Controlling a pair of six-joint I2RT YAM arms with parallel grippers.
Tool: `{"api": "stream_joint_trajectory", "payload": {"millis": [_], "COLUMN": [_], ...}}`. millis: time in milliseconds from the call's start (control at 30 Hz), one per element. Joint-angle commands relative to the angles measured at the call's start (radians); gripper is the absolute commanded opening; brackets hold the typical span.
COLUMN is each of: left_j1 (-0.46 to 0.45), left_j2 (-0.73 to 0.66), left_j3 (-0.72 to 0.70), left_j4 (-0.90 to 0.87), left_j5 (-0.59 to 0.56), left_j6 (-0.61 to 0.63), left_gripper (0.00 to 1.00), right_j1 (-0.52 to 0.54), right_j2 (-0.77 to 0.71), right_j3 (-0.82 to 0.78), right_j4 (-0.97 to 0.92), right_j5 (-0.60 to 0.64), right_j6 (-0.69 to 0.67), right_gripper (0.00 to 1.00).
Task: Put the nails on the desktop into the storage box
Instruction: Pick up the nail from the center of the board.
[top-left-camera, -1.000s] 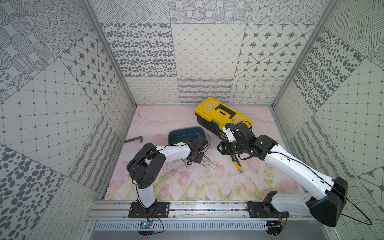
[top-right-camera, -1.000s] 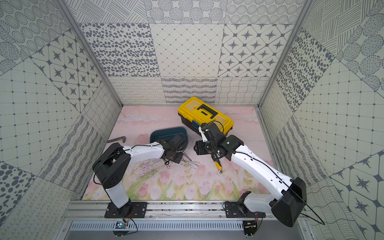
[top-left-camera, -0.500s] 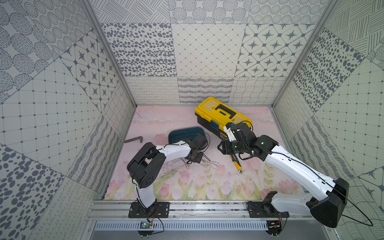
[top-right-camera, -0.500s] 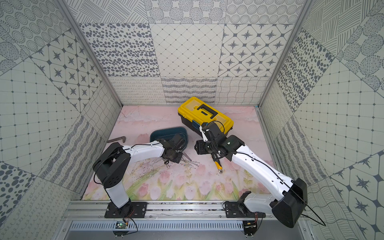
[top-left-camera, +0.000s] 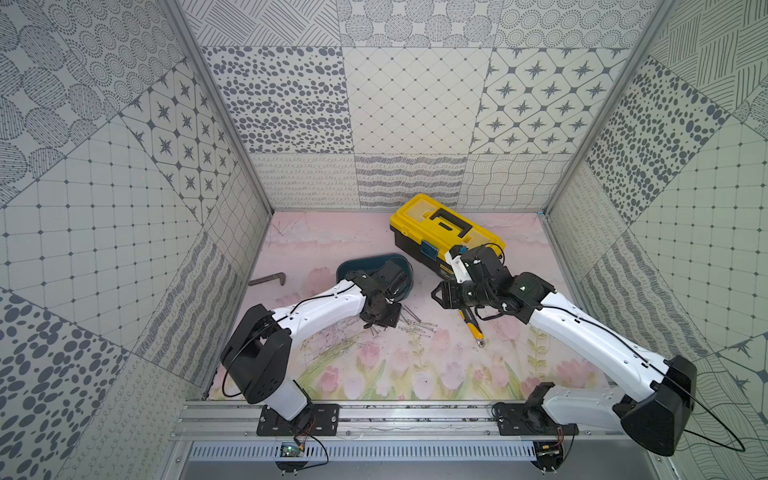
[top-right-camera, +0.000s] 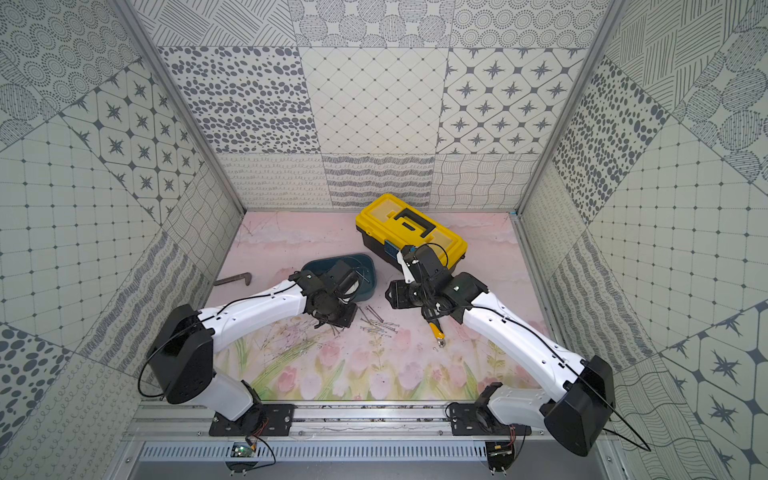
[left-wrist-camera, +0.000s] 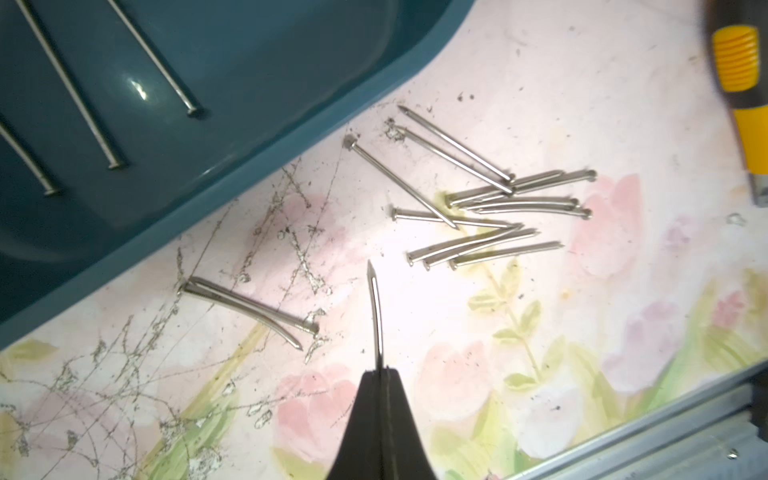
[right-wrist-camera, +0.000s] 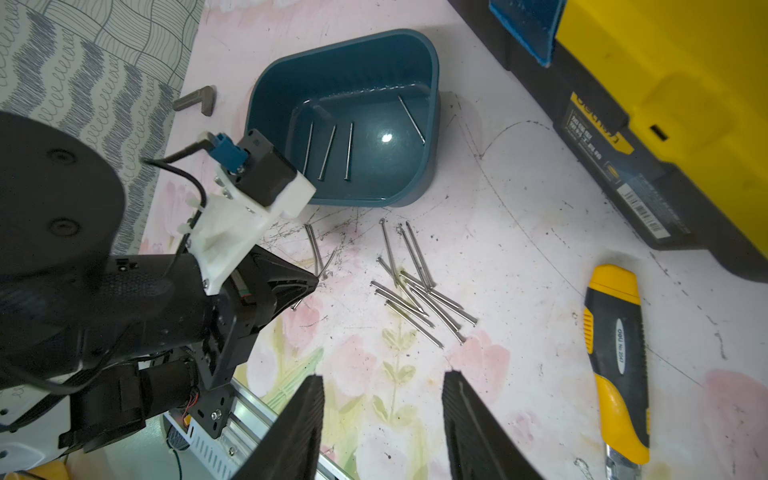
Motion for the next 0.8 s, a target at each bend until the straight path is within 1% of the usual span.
{"api": "stream_joint_trajectory", "payload": {"millis": [0, 67, 167, 300, 400, 500, 633, 767], "left_j1": [0.032, 0.066, 0.115, 0.153, 0.167, 0.192, 0.209, 0.215], "left_j2": [-0.114, -0.167, -0.258, -0.351, -0.401, -0.435, -0.456, -0.457], "left_j3": [-0.003, -0.018, -0.068, -0.127, -0.176, -0.217, -0.241, -0.237], "left_j4": [-0.067, -0.018, 0.107, 0.284, 0.399, 0.486, 0.541, 0.557], "left_j5": [0.115, 0.175, 0.273, 0.375, 0.42, 0.461, 0.482, 0.483], "left_j6": [-0.102, -0.138, -0.205, -0.268, -0.307, -0.364, -0.405, -0.411], "left_gripper": [0.0, 0.0, 0.0, 0.0, 0.0, 0.0, 0.0, 0.0], "right_j1": [-0.01, -0.014, -0.017, -0.021, -0.033, -0.039, -0.041, -0.04], "right_j2": [0.033, 0.061, 0.109, 0.155, 0.174, 0.202, 0.239, 0.255], "right_j3": [0.039, 0.062, 0.106, 0.136, 0.138, 0.156, 0.161, 0.158], "right_j4": [0.081, 0.101, 0.137, 0.189, 0.242, 0.249, 0.275, 0.287], "right_j5": [-0.081, -0.14, -0.233, -0.323, -0.379, -0.427, -0.492, -0.521], "right_j6": [0.034, 0.059, 0.104, 0.174, 0.249, 0.295, 0.348, 0.37], "right_gripper": [0.52, 0.52, 0.52, 0.52, 0.53, 0.55, 0.57, 0.58]}}
